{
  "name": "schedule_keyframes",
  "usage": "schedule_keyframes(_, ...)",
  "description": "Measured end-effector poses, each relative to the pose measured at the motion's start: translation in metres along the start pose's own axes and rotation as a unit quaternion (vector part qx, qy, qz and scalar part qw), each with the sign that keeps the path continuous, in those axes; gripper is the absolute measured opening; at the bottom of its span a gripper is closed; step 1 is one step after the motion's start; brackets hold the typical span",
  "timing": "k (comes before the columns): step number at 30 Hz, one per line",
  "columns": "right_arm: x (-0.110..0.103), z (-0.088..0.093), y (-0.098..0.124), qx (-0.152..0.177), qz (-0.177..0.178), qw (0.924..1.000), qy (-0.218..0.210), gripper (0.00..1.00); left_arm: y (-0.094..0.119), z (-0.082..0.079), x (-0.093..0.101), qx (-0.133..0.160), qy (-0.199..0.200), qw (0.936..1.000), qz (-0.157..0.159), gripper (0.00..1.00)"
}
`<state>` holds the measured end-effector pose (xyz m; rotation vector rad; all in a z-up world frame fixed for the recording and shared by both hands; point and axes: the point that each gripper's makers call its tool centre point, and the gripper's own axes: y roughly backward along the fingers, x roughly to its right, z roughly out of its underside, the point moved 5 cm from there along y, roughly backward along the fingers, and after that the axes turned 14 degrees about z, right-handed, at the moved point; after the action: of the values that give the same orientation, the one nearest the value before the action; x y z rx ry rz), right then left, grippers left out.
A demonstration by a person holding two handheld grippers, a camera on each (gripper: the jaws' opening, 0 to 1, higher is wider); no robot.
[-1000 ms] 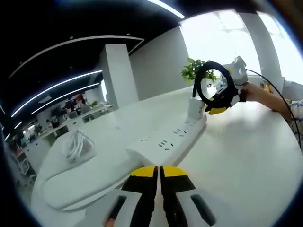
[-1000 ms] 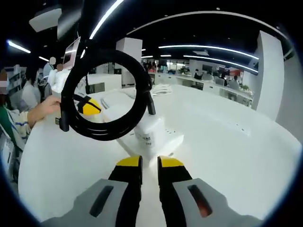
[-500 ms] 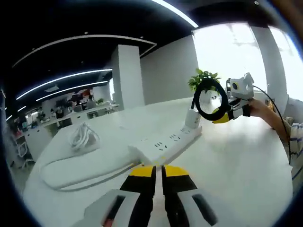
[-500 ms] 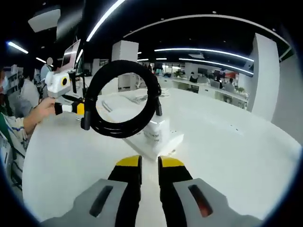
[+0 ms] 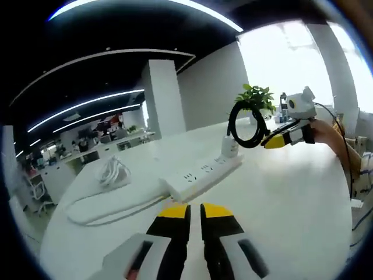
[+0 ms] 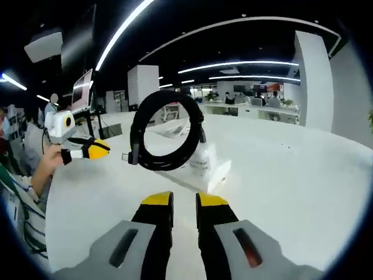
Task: Straighten the power strip on the desk, plug the charger into it
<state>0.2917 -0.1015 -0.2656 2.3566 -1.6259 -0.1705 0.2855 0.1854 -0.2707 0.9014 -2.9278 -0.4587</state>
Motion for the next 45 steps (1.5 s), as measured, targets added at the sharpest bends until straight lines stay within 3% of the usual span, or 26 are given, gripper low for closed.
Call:
schedule_keyframes(3, -0.004, 0.004, 0.007, -0.003, 0.006, 1.0000, 0.005, 0.14, 0.007, 0.000, 0.011, 0.003, -0.009, 0.9999, -0.008, 0.06)
schedule_keyframes(10, -0.018, 0.001, 0.039, 0.031, 0.017, 0.9991, 0.025, 0.16, 0.025, -0.004, 0.036, 0.014, -0.021, 0.9994, -0.023, 0.09)
schedule_keyframes(15, -0.033, 0.001, 0.064, 0.039, 0.019, 0.9987, 0.025, 0.16, 0.038, -0.008, 0.058, 0.038, 0.005, 0.9993, -0.001, 0.11)
schedule_keyframes(20, -0.048, 0.001, 0.088, 0.041, 0.008, 0.9985, 0.036, 0.20, 0.047, -0.002, 0.077, 0.026, 0.002, 0.9997, 0.000, 0.13)
schedule_keyframes(24, -0.053, 0.003, 0.103, 0.042, 0.016, 0.9982, 0.039, 0.21, 0.054, 0.007, 0.084, -0.003, -0.009, 0.9998, -0.015, 0.15)
schedule_keyframes(30, -0.056, 0.009, 0.115, 0.041, 0.027, 0.9977, 0.045, 0.22, 0.073, 0.013, 0.090, 0.005, 0.007, 0.9995, -0.031, 0.18)
schedule_keyframes(36, -0.064, 0.013, 0.122, 0.037, 0.015, 0.9985, 0.038, 0.26, 0.088, 0.018, 0.092, 0.003, 0.008, 0.9986, -0.052, 0.20)
schedule_keyframes(45, -0.066, 0.013, 0.128, 0.042, 0.024, 0.9981, 0.037, 0.28, 0.094, 0.022, 0.098, 0.000, 0.012, 0.9985, -0.054, 0.25)
